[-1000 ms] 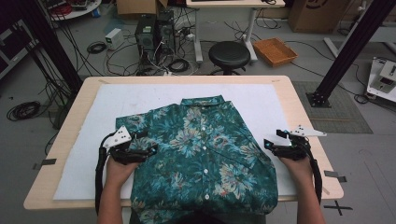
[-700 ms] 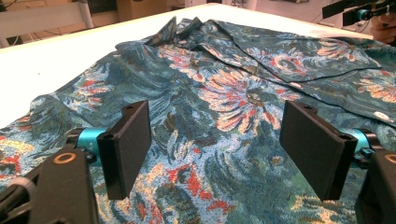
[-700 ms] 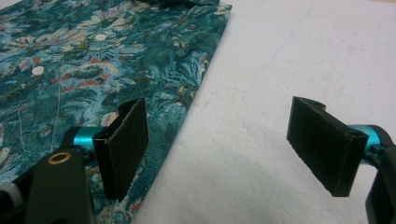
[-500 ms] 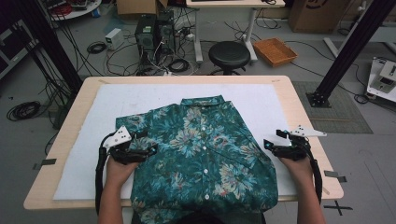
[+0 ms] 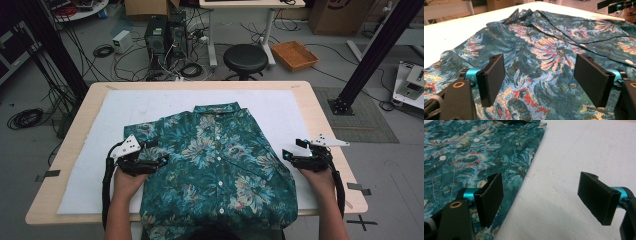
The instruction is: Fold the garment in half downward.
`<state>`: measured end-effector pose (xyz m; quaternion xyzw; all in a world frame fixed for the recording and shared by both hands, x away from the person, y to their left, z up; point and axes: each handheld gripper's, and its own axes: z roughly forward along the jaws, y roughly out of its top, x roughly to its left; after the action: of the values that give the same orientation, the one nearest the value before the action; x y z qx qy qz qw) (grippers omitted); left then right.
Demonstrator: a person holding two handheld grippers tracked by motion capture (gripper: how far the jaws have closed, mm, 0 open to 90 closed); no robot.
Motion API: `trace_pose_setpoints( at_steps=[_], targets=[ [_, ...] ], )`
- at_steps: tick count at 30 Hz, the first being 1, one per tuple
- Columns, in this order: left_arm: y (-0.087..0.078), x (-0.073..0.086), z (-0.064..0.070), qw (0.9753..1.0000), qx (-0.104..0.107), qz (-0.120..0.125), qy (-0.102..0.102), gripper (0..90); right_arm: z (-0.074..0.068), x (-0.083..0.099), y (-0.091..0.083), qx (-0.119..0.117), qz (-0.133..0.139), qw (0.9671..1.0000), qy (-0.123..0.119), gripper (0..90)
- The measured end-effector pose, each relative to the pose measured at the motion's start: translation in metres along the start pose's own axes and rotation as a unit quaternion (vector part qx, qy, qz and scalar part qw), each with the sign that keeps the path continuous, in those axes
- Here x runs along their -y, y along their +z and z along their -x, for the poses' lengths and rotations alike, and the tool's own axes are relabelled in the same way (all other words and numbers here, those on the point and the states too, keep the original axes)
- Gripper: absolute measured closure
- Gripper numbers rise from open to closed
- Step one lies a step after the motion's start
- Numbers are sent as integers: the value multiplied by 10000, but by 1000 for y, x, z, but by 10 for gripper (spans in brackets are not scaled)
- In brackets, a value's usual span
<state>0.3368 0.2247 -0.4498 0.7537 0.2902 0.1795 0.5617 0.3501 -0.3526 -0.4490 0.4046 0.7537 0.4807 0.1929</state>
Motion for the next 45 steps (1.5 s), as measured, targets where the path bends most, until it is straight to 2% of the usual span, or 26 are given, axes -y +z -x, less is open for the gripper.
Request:
trace_pose_setpoints(
  at_steps=[7, 15, 19, 21, 24, 27, 33, 34, 35, 37, 39, 41, 45],
  targets=[
    [0, 0, -1, 10000, 16, 15, -39, 252, 0, 0, 0, 29, -5, 10000, 4, 215],
    [0, 0, 1, 10000, -41, -13, 14, 252, -1, 0, 1, 79, -6, 10000, -50, 215],
    [-1, -1, -2, 9997, -166, 11, -161, 252, 0, 0, 0, 57, -6, 10000, 0, 215],
    [-2, -2, -3, 9989, -344, -84, -315, 252, -1, 0, 0, 72, 9, 10000, -21, 215],
    [-6, -7, -12, 9946, -780, -406, -556, 252, -1, 0, 0, 60, -1, 10000, -19, 215],
    [-10, -12, -22, 9910, -953, -478, -813, 252, 0, 0, 0, 49, 3, 10000, -13, 215],
    [-10, -24, -41, 9855, -1209, -868, -809, 252, 0, 0, 1, 54, -27, 10000, 11, 215],
    [-10, -24, -41, 9855, -1209, -868, -809, 252, 0, 0, 1, 54, -26, 10000, 6, 215],
    [-8, -27, -48, 9836, -1262, -985, -829, 252, -1, 0, 1, 72, -25, 10000, -2, 215],
    [-7, -29, -53, 9813, -1355, -1099, -810, 252, -1, -1, 1, 84, -32, 10000, -37, 215],
    [-8, -28, -57, 9803, -1433, -1053, -865, 252, -1, 0, 1, 83, -43, 10000, -32, 215],
    [-11, -25, -64, 9775, -1542, -1059, -979, 252, -1, 0, 1, 95, -41, 9999, -34, 215],
    [-15, -21, -76, 9692, -1759, -1287, -1145, 252, -2, 0, 1, 103, -50, 9999, -34, 215]
  ],
)
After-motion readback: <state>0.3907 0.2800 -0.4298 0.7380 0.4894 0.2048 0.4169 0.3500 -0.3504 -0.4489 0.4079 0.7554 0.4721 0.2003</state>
